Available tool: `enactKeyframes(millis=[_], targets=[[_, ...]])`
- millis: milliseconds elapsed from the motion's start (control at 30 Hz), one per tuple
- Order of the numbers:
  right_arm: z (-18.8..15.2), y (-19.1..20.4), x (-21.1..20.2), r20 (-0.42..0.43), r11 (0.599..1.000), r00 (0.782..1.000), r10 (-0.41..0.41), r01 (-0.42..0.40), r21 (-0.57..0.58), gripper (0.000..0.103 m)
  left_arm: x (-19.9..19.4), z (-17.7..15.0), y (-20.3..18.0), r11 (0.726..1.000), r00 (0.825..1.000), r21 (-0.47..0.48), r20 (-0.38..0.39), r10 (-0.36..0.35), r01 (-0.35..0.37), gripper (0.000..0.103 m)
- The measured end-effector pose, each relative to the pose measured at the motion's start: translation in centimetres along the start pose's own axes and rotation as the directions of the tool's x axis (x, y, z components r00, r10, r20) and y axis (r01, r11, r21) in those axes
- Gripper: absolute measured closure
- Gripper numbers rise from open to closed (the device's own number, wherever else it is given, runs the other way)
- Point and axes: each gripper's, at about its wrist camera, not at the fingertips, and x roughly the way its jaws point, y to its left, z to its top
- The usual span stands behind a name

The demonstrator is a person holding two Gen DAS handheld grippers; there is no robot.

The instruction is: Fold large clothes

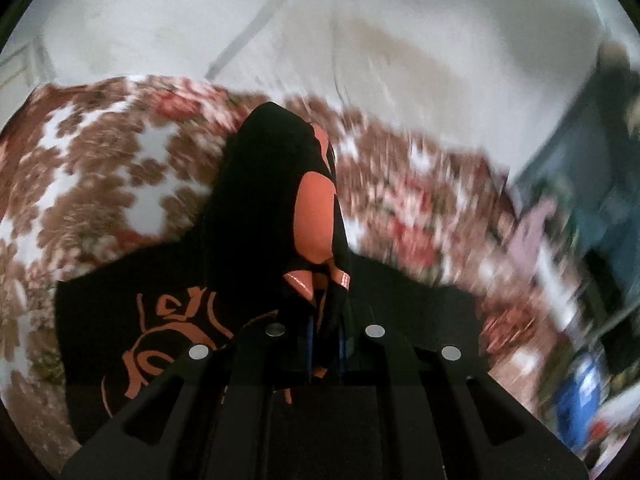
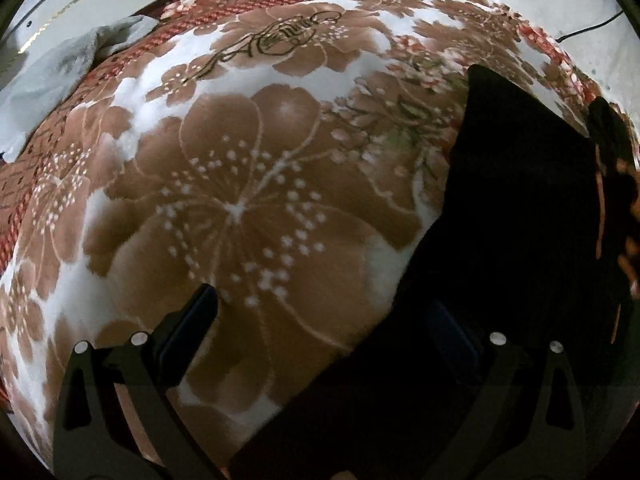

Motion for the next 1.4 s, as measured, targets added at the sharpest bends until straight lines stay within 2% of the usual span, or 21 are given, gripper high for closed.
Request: enactKeyframes(millis=[67, 133, 200, 267, 367, 400, 467, 500, 567, 600, 633, 667, 733, 800, 867, 933, 1067, 1100, 1233, 1333, 1400], targets=[[-0.6, -0.6, -0.1, 0.012, 1.000, 1.000, 0.008, -0.008, 0.003, 0.004, 3.4, -1.8, -2.7, 0.995, 0.997, 0.084, -0.049, 0.058, -0.054, 0.096], [-1.3, -1.1, -0.2, 0.026, 1.000, 0.999, 0.027, -0.027, 0.004, 0.004, 6.9, -4.1, -6.0, 0.957, 0.980, 0.231, -0.061, 0.191, -0.172, 0.096], [-1.8, -1.7, -0.2, 0.039, 0.999, 0.998, 0.046, -0.047, 0.021, 0.004, 10.0, -7.0, -8.9, 0.882, 0.952, 0.397, -0.056, 0.300, -0.254, 0.096], [-2.0, -2.2, -0.3, 0.051, 0.996, 0.996, 0.074, -0.077, 0.044, 0.004, 12.7, -9.6, -10.3, 0.826, 0.929, 0.496, -0.096, 0.358, -0.267, 0.096], [-2.1, -2.5, -0.5, 0.069, 0.992, 0.992, 0.107, -0.111, 0.057, 0.004, 16.0, -13.6, -12.4, 0.716, 0.883, 0.643, -0.130, 0.451, -0.271, 0.089], [-2.2, -2.6, -0.5, 0.079, 0.991, 0.990, 0.114, -0.119, 0.059, 0.004, 17.2, -15.7, -13.2, 0.648, 0.862, 0.721, -0.142, 0.486, -0.247, 0.076], [-2.6, -2.5, -0.6, 0.097, 0.992, 0.989, 0.112, -0.118, 0.051, 0.004, 17.3, -18.0, -14.3, 0.538, 0.840, 0.800, -0.081, 0.536, -0.266, 0.073], [-2.7, -2.4, -0.7, 0.100, 0.993, 0.989, 0.109, -0.113, 0.043, 0.004, 17.0, -18.2, -14.8, 0.516, 0.838, 0.813, -0.065, 0.541, -0.270, 0.068], [-2.9, -2.3, -1.0, 0.099, 0.993, 0.989, 0.110, -0.113, 0.030, 0.004, 16.0, -18.2, -15.3, 0.538, 0.845, 0.806, -0.093, 0.526, -0.246, 0.048], [-2.9, -2.4, -1.3, 0.096, 0.993, 0.989, 0.116, -0.119, 0.028, 0.004, 15.0, -17.8, -15.5, 0.577, 0.854, 0.787, -0.131, 0.503, -0.218, 0.033], [-3.0, -2.7, -1.8, 0.092, 0.991, 0.987, 0.129, -0.133, 0.033, 0.004, 14.2, -17.5, -15.8, 0.610, 0.862, 0.769, -0.166, 0.479, -0.191, 0.026], [-3.0, -3.0, -2.2, 0.085, 0.989, 0.987, 0.139, -0.142, 0.039, 0.005, 12.8, -17.0, -16.3, 0.649, 0.871, 0.743, -0.203, 0.447, -0.160, 0.026], [-3.0, -3.7, -3.3, 0.061, 0.987, 0.988, 0.145, -0.149, 0.058, 0.005, 10.6, -16.1, -17.1, 0.693, 0.884, 0.706, -0.221, 0.411, -0.146, 0.026], [-3.2, -4.4, -5.1, 0.054, 0.984, 0.986, 0.156, -0.160, 0.083, 0.005, 7.6, -14.6, -18.4, 0.680, 0.901, 0.701, -0.127, 0.415, -0.215, 0.026], [-3.6, -5.6, -7.6, 0.067, 0.987, 0.988, 0.139, -0.144, 0.073, 0.005, 4.8, -12.5, -18.5, 0.700, 0.905, 0.668, -0.091, 0.415, -0.254, 0.026], [-4.3, -7.3, -9.5, 0.077, 0.995, 0.994, 0.077, -0.082, 0.060, 0.005, 1.1, -8.9, -17.4, 0.748, 0.911, 0.599, -0.071, 0.407, -0.287, 0.026], [-7.2, -15.3, -11.8, 0.015, 0.988, 0.995, -0.099, 0.097, 0.124, 0.005, -6.2, -1.0, -12.4, 0.826, 0.917, 0.435, 0.001, 0.398, -0.359, 0.020], [-8.2, -17.9, -12.1, -0.017, 0.979, 0.991, -0.129, 0.131, 0.158, 0.005, -8.4, 1.0, -10.2, 0.856, 0.925, 0.374, 0.011, 0.380, -0.356, 0.019], [-12.3, -27.8, -13.3, -0.126, 0.904, 0.970, -0.209, 0.241, 0.353, 0.005, -10.6, 3.2, -3.5, 0.917, 0.949, 0.257, 0.000, 0.317, -0.306, 0.016], [-14.2, -32.9, -14.1, -0.145, 0.831, 0.979, -0.143, 0.199, 0.520, 0.005, -8.3, 1.0, 2.3, 0.957, 0.970, 0.196, -0.072, 0.231, -0.213, 0.015], [-15.2, -36.4, -15.3, -0.129, 0.774, 0.985, -0.116, 0.171, 0.610, 0.005, -5.8, -1.6, 5.9, 0.969, 0.971, 0.172, -0.131, 0.199, -0.175, 0.015]])
